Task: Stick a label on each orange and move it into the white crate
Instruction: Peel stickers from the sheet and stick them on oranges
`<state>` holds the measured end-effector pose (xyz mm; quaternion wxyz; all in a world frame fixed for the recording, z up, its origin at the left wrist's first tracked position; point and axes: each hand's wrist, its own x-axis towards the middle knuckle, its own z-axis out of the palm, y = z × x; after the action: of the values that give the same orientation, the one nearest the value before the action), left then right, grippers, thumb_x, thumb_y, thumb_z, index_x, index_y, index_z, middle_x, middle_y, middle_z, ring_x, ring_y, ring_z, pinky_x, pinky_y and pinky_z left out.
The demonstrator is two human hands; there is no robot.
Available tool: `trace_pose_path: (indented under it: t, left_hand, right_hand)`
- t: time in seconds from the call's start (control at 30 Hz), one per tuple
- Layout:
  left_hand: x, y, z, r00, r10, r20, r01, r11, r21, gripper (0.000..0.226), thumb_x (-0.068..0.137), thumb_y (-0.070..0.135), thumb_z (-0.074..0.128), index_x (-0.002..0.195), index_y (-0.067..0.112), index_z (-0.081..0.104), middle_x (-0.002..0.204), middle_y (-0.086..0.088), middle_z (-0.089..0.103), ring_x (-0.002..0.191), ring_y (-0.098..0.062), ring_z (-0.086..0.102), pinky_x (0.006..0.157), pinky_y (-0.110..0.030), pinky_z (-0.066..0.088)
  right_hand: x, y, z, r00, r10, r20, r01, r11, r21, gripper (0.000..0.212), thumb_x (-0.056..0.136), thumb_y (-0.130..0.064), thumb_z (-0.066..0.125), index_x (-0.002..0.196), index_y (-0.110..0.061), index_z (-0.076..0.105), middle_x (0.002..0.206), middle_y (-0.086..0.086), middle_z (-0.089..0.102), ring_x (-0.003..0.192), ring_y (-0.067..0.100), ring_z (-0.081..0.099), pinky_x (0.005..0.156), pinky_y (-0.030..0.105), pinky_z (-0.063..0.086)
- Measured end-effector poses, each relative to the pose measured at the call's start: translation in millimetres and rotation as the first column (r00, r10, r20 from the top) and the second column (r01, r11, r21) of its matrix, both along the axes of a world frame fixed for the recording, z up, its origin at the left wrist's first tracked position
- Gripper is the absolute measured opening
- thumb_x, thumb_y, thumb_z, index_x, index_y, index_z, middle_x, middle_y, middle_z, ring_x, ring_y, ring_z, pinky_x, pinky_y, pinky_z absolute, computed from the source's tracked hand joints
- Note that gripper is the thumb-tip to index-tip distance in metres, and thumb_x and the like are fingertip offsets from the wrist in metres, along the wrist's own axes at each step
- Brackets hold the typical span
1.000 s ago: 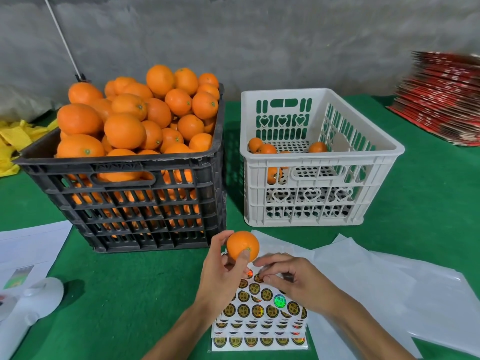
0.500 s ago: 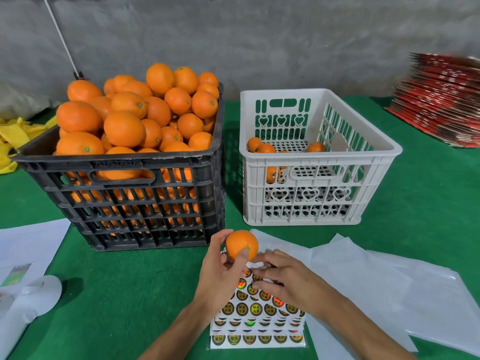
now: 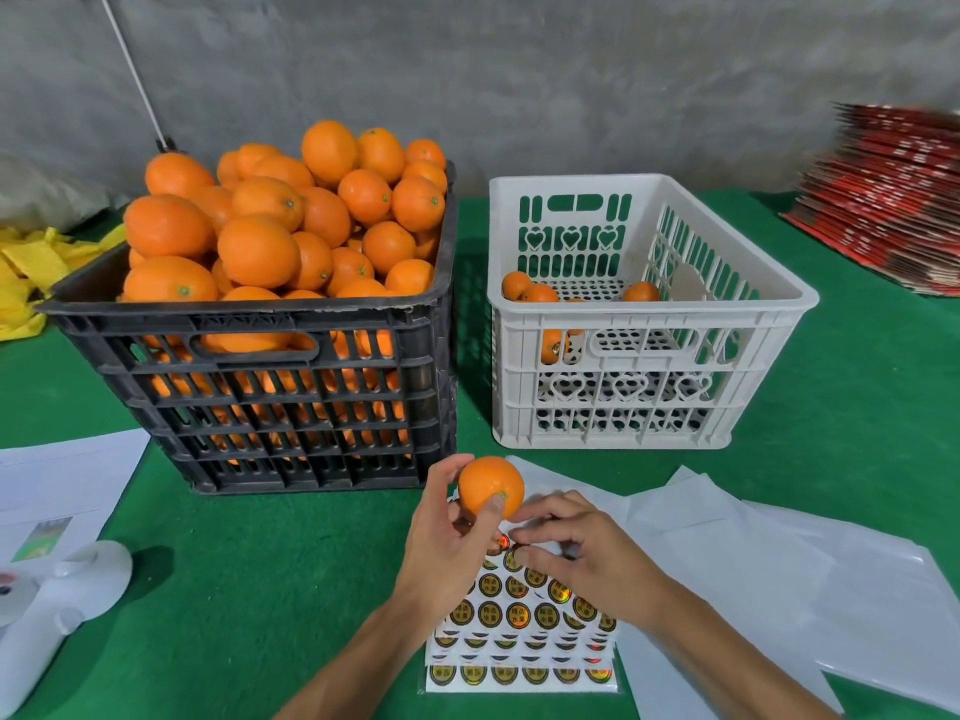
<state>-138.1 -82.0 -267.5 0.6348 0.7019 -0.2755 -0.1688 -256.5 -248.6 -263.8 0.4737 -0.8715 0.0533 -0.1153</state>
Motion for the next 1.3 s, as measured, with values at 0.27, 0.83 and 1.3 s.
trace_pose_path:
  t: [0.27, 0.83, 1.3]
  left_hand:
    - [2, -1, -1, 1.000, 0.002, -0.007, -0.002, 1.000, -0.002, 0.053, 0.084, 0.060, 0.068, 0.132, 0.049, 0.047, 0.110, 0.020, 0.065, 0.077, -0.021, 0.076, 0.073, -0.029, 0.061]
    - [3, 0, -7, 1.000, 0.001, -0.010, -0.001, 1.000, -0.001, 0.059, 0.085, 0.064, 0.068, 0.136, 0.046, 0.045, 0.114, 0.002, 0.068, 0.080, -0.022, 0.076, 0.072, -0.035, 0.062]
    - [4, -7, 67, 0.992, -0.125, -0.026, 0.111, 0.946, -0.305, 0.050, 0.098, 0.043, 0.069, 0.146, 0.036, 0.054, 0.108, -0.012, 0.074, 0.085, -0.040, 0.072, 0.079, -0.038, 0.060]
  right_hand:
    - [2, -3, 2, 0.999, 0.017, -0.041, -0.011, 0.989, 0.145, 0.014, 0.090, -0.018, 0.079, 0.102, -0.025, 0.083, 0.118, -0.019, 0.068, 0.121, 0.017, 0.052, 0.091, 0.055, 0.049]
    - [-7, 27, 13, 0.958, -0.079, 0.276, 0.047, 0.991, 0.122, 0.005, 0.095, -0.025, 0.070, 0.099, -0.026, 0.074, 0.109, -0.007, 0.071, 0.104, 0.019, 0.067, 0.086, 0.030, 0.054]
    - [12, 15, 108, 0.959, -0.237, 0.152, 0.145, 0.878, 0.457, 0.072, 0.079, -0.056, 0.082, 0.142, -0.053, 0.050, 0.134, -0.023, 0.060, 0.115, 0.011, 0.067, 0.093, 0.026, 0.057]
